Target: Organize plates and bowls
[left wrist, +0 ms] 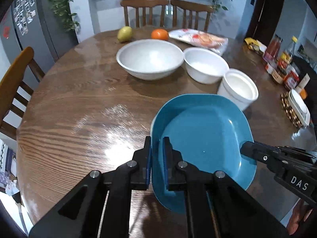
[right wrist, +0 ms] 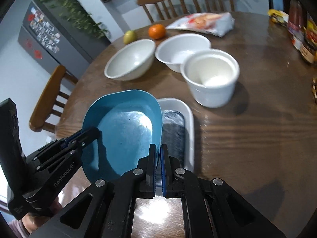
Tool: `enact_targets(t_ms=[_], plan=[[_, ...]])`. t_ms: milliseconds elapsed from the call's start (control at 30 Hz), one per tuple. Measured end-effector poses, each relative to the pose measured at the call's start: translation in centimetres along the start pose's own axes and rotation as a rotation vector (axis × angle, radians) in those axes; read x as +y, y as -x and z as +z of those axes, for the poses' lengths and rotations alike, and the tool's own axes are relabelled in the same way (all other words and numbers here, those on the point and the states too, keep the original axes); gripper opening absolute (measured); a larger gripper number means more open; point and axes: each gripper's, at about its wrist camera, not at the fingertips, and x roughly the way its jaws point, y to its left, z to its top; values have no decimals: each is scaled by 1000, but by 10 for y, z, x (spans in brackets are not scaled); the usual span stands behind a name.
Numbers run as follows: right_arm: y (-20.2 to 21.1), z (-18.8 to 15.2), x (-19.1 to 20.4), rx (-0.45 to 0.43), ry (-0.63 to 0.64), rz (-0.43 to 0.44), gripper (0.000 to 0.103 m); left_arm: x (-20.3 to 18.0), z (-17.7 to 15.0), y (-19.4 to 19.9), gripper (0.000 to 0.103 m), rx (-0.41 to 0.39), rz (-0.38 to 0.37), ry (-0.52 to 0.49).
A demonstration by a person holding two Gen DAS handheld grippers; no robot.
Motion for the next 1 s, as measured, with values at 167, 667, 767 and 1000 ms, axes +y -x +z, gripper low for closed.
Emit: enact_targets(t_ms=[167, 667, 767, 1000], plan=[[-4, -4, -16, 26, -17, 0, 5, -13, 0, -14, 9, 35, 11, -3], [11, 8, -29, -30, 21, -48, 6, 13, 3, -3, 65, -4, 78, 102], [14, 11, -34, -31, 4, -40, 6, 27, 3, -2, 65, 5, 90, 148], [10, 17, -37, -7, -10, -25, 7, 53, -1, -6, 66, 36, 111, 222]])
